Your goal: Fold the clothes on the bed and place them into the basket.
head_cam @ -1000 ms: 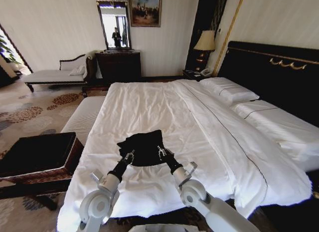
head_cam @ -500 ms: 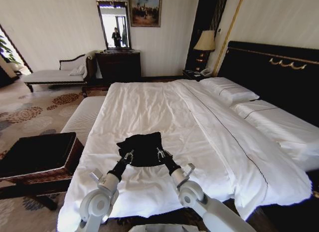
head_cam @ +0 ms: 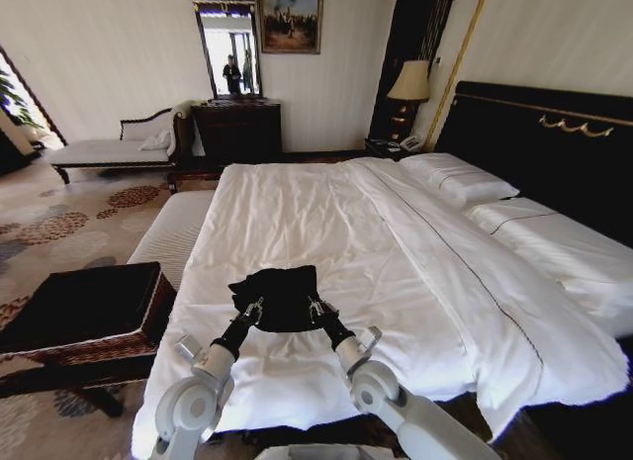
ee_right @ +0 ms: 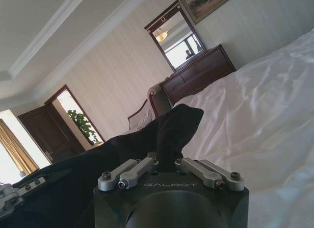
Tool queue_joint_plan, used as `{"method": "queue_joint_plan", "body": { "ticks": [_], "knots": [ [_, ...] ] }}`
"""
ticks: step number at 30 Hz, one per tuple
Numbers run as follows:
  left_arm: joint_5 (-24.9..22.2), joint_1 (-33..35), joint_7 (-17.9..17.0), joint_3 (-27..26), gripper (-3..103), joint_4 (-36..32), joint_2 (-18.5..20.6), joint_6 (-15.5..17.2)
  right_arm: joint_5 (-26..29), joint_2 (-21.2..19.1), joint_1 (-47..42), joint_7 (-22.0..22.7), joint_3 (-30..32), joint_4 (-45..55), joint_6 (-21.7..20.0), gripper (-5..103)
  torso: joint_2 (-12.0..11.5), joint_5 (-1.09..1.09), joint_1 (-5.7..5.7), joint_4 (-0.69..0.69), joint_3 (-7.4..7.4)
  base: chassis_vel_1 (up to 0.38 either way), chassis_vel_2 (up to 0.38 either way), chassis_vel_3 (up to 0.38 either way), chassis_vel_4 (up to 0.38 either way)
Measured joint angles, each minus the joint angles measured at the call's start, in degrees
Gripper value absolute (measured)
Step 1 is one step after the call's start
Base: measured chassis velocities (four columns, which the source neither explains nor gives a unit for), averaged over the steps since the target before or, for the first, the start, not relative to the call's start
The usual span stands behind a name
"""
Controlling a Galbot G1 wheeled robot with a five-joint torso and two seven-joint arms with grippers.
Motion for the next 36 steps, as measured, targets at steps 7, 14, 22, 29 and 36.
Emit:
{"method": "queue_joint_plan", "body": {
  "ticks": [7,14,22,29,36],
  "knots": [
    [0.00,0.20,0.06,-0.23,9,-0.17,-0.07,-0.07,-0.14,0.06,0.00,-0.02,-0.08,-0.09,0.02,7,0.00,0.00,0.00,0.00,0.00,0.122,0.129,-0.132,-0.099],
    [0.05,0.27,0.11,-0.35,9,-0.22,-0.20,-0.15,-0.19,0.26,0.08,-0.02,-0.09,-0.33,0.14,7,0.00,0.01,0.00,-0.01,0.00,0.104,0.105,-0.097,-0.102],
    [0.17,0.06,0.17,-0.29,9,0.08,-0.35,-0.26,-0.46,0.40,0.06,-0.02,-0.16,-0.69,0.31,7,0.00,0.01,0.00,-0.01,0.00,0.117,0.121,-0.110,-0.132],
    [0.18,-0.43,0.19,-0.23,9,0.71,-0.38,-0.32,-0.50,0.44,0.21,-0.03,-0.32,-1.06,0.44,7,0.00,0.01,0.00,-0.01,0.00,0.129,0.138,-0.137,-0.137],
    [-0.07,-0.86,0.22,-0.34,9,1.18,-0.26,-0.39,-0.49,0.94,0.70,-0.03,-0.56,-1.57,0.49,7,0.00,0.01,0.00,-0.01,0.00,0.126,0.118,-0.130,-0.118]
  ]
}}
